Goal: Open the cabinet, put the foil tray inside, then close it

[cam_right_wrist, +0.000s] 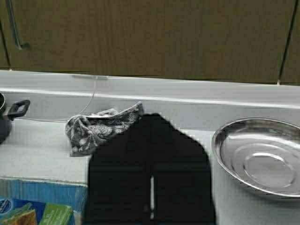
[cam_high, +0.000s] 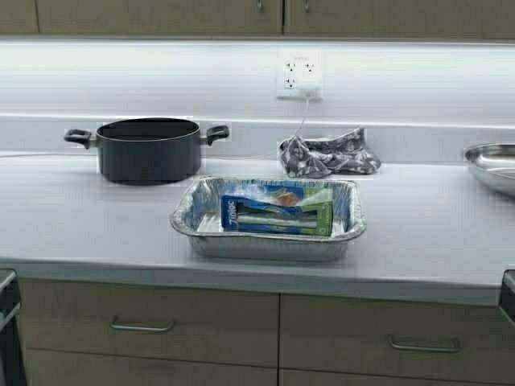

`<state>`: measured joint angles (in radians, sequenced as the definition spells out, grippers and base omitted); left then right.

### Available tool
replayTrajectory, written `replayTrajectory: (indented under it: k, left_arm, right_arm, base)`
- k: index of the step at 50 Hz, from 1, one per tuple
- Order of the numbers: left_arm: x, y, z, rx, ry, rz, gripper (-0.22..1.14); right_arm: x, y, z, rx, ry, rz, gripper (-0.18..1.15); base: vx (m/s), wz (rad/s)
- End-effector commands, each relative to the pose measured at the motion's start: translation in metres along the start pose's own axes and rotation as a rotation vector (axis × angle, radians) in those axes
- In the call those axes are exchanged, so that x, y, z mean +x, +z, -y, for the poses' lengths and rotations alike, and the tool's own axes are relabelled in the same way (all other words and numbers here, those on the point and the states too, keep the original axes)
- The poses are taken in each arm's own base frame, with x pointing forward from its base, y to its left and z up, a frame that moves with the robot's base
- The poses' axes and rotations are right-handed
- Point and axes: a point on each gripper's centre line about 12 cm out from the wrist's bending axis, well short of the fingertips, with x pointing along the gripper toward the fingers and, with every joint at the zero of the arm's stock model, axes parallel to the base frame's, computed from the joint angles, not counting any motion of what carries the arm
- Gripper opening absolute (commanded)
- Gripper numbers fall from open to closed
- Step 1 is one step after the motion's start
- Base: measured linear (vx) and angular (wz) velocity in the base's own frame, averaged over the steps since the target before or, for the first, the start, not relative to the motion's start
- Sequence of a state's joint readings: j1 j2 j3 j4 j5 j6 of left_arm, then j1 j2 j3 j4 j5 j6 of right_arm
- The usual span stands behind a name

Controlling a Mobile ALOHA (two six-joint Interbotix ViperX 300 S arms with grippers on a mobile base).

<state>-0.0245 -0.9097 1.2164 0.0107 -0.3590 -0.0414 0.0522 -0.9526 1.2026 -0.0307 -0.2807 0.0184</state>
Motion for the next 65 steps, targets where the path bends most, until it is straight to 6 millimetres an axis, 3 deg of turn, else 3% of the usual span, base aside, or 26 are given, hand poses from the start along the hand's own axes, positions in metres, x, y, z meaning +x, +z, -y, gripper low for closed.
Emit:
replayTrajectory:
  k: [1, 12, 17, 21, 26, 29, 31, 34, 37, 41, 52, 65]
  left_arm:
    - [0.001, 0.009, 0.000, -0.005, -0.002, 0.031, 0.03]
    - [-0.008, 0.012, 0.000, -0.015, -0.003, 0.063, 0.03]
    - [-0.009, 0.013, 0.003, -0.025, -0.015, 0.073, 0.08]
    - [-0.010, 0.012, 0.014, -0.010, -0.077, 0.065, 0.27]
    - [-0.013, 0.006, 0.042, 0.043, -0.231, 0.023, 0.76]
    - [-0.019, 0.002, 0.062, 0.060, -0.337, 0.000, 1.05]
    - [-0.023, 0.001, 0.073, 0.057, -0.399, -0.006, 1.11]
    - [-0.027, -0.002, 0.088, 0.057, -0.477, -0.017, 1.05]
    - [-0.027, -0.003, 0.098, 0.056, -0.522, -0.031, 0.98]
    - [-0.023, -0.004, 0.106, 0.056, -0.548, -0.045, 1.00]
    - [0.006, -0.002, 0.131, 0.030, -0.588, -0.015, 1.01]
    - [0.032, 0.009, 0.168, 0.006, -0.642, 0.005, 1.01]
  right_arm:
    - [0.002, 0.004, -0.001, 0.000, 0.004, 0.011, 0.05]
    - [0.003, 0.004, -0.001, 0.005, 0.004, 0.009, 0.05]
    - [0.003, 0.003, -0.005, 0.019, 0.024, 0.009, 0.15]
    - [0.003, 0.000, -0.017, 0.035, 0.087, -0.002, 0.43]
    - [0.000, -0.001, -0.044, 0.020, 0.219, -0.009, 0.97]
    - [-0.003, 0.000, -0.059, 0.016, 0.299, -0.007, 1.13]
    - [-0.006, 0.002, -0.069, 0.020, 0.349, -0.004, 1.09]
    - [-0.009, 0.005, -0.083, 0.025, 0.414, 0.000, 1.00]
    - [-0.009, 0.009, -0.093, 0.034, 0.459, 0.000, 1.01]
    - [-0.004, 0.013, -0.103, 0.044, 0.492, 0.010, 1.02]
    - [0.031, 0.019, -0.146, 0.049, 0.571, 0.018, 1.02]
    - [0.054, 0.050, -0.185, 0.022, 0.603, 0.074, 1.02]
  base:
    - [0.30, -0.03]
    - [0.27, -0.06]
    - [0.21, -0.02]
    - [0.20, 0.01]
    - [0.18, 0.02]
    - [0.16, 0.02]
    - [0.15, 0.03]
    - [0.14, 0.03]
    - [0.12, 0.01]
    - [0.09, 0.00]
    - [0.05, 0.00]
    - [0.00, 0.00]
